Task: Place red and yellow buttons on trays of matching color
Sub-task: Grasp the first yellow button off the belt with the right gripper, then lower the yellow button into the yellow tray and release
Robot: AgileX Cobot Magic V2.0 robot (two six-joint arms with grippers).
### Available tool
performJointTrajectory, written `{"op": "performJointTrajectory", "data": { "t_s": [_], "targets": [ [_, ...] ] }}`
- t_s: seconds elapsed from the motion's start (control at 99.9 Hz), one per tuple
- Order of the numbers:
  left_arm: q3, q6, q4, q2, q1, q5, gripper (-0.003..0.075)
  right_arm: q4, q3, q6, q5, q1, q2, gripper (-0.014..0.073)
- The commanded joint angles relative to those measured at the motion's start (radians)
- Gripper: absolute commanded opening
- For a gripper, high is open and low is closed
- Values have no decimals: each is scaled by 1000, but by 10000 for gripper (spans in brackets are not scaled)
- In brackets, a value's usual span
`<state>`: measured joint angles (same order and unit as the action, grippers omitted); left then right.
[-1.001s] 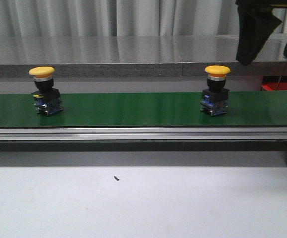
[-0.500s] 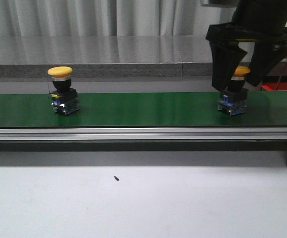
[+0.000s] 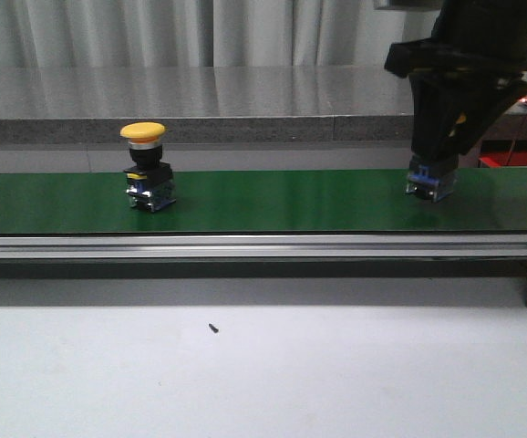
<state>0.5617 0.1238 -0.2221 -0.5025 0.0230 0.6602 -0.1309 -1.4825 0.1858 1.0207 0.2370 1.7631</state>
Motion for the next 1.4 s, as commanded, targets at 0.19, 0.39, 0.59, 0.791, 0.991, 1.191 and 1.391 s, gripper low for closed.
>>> {"op": "performJointTrajectory", "data": {
  "t_s": [0.19, 0.39, 0.59, 0.791, 0.991, 1.191, 1.391],
  "targets": [
    [28, -2, -20, -4, -7, -74, -20, 28, 23, -38, 18, -148, -177, 214],
    [28, -2, -20, -4, -7, -74, -20, 32, 66, -42, 44, -311, -198, 214],
    [28, -2, -20, -4, -7, -74, -20, 32, 122, -84, 8, -478, -198, 214],
    [28, -2, -17, -4, -7, -75, -20, 32, 196, -86, -63, -568, -196, 214],
    [28, -2, -16, -4, -7, -82, -20, 31, 238, -86, -122, -587, -147, 214],
    [28, -2, -16, -4, -7, -82, -20, 31, 240, -86, -137, -587, -71, 214],
    [28, -2, -16, -4, -7, -82, -20, -3, 240, -83, -153, -587, -44, 372]
  ]
}}
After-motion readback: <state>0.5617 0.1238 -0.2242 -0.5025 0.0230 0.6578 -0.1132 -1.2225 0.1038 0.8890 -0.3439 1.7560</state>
